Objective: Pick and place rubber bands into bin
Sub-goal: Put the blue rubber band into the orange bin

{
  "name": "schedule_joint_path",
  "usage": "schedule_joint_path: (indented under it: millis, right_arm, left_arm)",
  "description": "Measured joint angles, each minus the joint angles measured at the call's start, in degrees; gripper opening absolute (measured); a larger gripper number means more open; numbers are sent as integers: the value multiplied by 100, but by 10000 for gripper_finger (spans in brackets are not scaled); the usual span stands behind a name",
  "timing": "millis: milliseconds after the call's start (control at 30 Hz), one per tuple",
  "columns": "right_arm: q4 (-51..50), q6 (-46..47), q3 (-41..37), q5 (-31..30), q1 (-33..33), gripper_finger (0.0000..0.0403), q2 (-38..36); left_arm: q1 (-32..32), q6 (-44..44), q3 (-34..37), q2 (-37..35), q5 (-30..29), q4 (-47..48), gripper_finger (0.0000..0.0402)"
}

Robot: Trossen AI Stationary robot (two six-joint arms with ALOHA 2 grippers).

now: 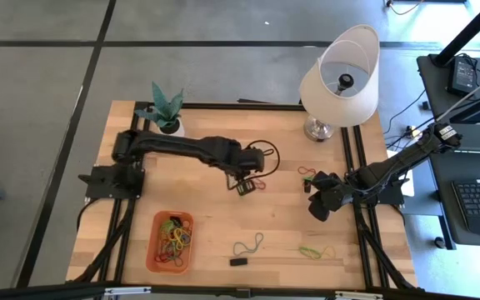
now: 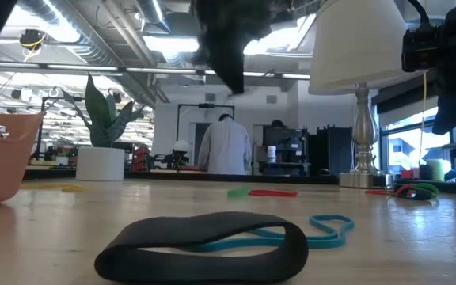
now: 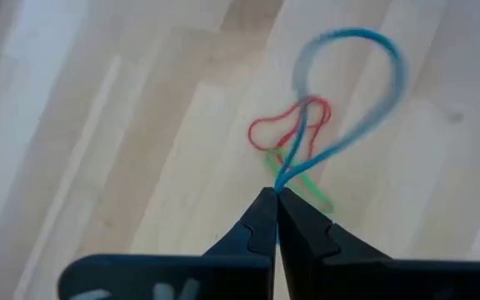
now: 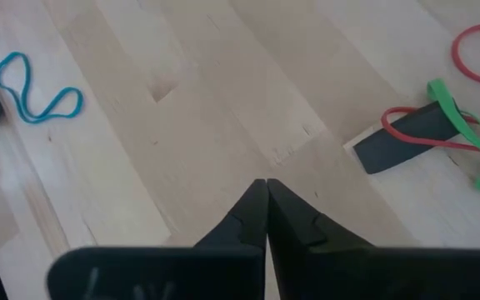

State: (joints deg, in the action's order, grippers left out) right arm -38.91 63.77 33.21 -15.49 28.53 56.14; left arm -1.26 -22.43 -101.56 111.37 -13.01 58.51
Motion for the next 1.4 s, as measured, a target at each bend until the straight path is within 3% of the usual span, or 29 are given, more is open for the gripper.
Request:
schedule_joint_path:
  millis: [267,500,767,933,1033,1233,1400]
  right_arm:
    - [0,0,0,1,-1,9,0]
    - [1,-1,-2,-195,-1,9,0]
    - [1,0,-2,-283,-1,9,0]
    - [7,16,-2,-289,-1,9,0]
    - [12,17,-2,-288,1,9,0]
    - [113,20,-2,-289,1,9,0]
    - [170,20,-2,-290,1,9,0]
  left_arm:
    - [-718,-935,-2,-1005,-250,673,2]
    - [-1730,-2641,-4,-1722,-275,1765,2]
    - [-2869,-3925,-4,-1720,16,2889,1]
    - [-3402,-4250,-1,-1466,-191,3187,1]
    - [-3580,-4352,317,-1382,-129,3107,1]
    - [-3734,-4870,1528,-1379,654,3100,1]
    - [-3744,-4594,2485,-1428,983,2278,1]
